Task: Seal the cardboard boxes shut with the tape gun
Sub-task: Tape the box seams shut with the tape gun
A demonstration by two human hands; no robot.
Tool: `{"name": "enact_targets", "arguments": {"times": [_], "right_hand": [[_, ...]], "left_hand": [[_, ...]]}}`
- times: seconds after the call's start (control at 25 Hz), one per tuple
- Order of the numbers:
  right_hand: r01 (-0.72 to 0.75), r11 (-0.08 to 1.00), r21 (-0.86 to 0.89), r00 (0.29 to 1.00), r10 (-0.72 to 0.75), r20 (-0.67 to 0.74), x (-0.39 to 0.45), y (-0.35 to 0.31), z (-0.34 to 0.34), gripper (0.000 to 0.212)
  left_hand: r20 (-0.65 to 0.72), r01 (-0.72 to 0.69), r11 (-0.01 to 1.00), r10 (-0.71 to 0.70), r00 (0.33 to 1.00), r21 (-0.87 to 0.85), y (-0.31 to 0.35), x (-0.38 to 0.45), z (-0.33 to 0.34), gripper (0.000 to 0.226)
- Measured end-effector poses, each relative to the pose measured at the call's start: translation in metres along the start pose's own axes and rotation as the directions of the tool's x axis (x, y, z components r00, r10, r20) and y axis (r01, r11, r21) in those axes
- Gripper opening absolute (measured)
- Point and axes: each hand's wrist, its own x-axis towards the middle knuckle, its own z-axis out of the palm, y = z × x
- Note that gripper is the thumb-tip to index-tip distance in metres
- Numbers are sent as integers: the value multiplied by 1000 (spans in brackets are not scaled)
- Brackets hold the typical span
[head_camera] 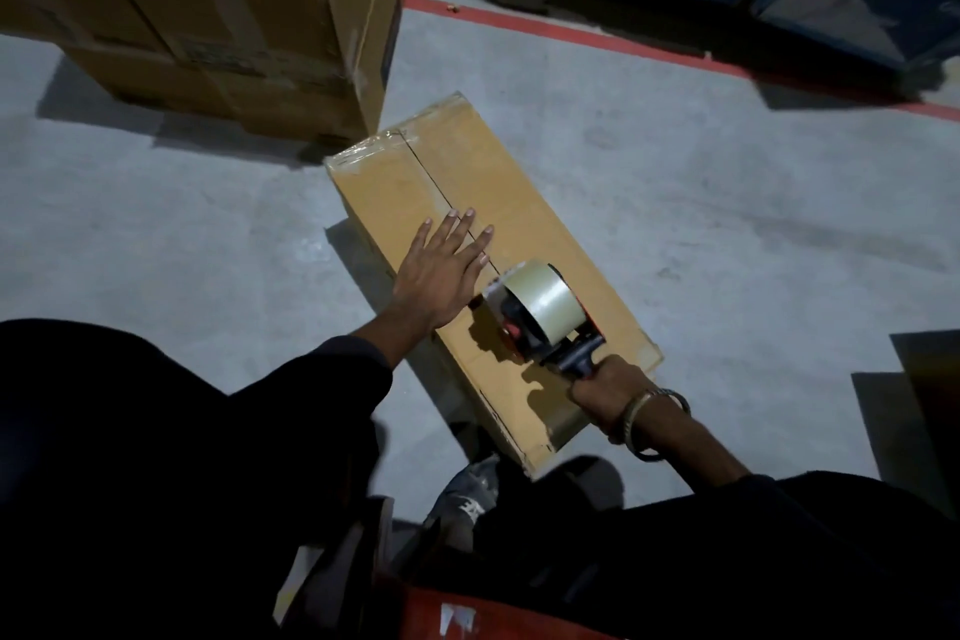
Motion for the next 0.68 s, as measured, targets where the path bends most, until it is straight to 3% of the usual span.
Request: {"name": "enact_targets", "arguments": {"times": [0.4,0.52,0.68], "right_hand": [[-191,962,-194,978,203,44,-33,106,-14,22],[-148,964,-221,987,157,23,-35,105,-19,22],[-65,993,-94,998,63,-28,-31,87,-5,33]], "left_hand": [[-41,28,996,-31,999,-80,3,1,3,58],[-47,34,997,-37,998,-72,4,4,-1,57],[-38,-14,995,11,999,-96,-14,33,-11,56]]}}
